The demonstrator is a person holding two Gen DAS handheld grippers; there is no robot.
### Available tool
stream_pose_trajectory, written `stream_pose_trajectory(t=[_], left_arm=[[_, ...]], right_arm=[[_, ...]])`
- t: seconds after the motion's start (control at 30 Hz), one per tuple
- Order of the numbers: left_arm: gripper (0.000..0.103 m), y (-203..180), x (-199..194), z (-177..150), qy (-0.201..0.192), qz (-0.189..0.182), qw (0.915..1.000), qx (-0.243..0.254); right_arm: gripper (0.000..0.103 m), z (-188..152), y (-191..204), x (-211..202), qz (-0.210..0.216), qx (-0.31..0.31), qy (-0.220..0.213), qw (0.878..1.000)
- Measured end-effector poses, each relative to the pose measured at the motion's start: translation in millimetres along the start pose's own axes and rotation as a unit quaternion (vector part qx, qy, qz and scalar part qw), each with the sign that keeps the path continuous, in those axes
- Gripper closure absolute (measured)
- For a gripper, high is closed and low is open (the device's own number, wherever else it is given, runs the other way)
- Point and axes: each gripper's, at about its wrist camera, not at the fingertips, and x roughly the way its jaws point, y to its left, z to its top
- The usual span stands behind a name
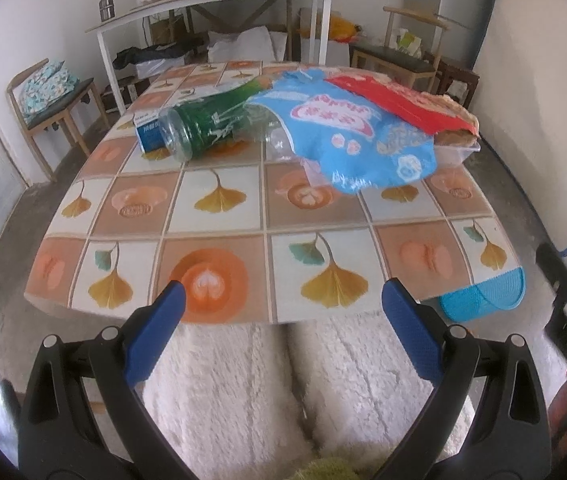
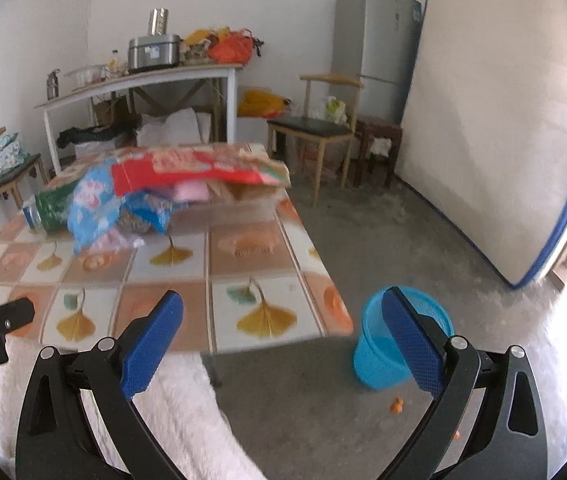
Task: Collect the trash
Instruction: 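Grasp the red snack packet with the left tool and lift it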
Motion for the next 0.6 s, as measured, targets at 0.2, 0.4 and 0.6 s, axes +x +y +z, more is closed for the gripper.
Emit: stream_pose_trajectory(t=[0.2, 0.4, 0.6], left_arm=[[0.008, 15.6, 3.4, 22.0, -0.042, -0.067, 0.9967, -0.018], [0.008, 25.3, 5.7, 51.2, -0.056, -0.169, 0.9837, -0.026], [0.008, -24.6, -10.8, 97.9, -0.113, -0.186, 0.9713, 0.096]], right_arm=[[0.006, 30.9, -6.9, 14.3, 0.048, 0.0, -0.042, 0.998], [0.006, 58.0, -18.7, 32.6, 0.048, 0.025, -0.051, 0.997], [0.006, 66.7, -42.9, 51.4, 0.023, 0.073, -0.048, 0.996]])
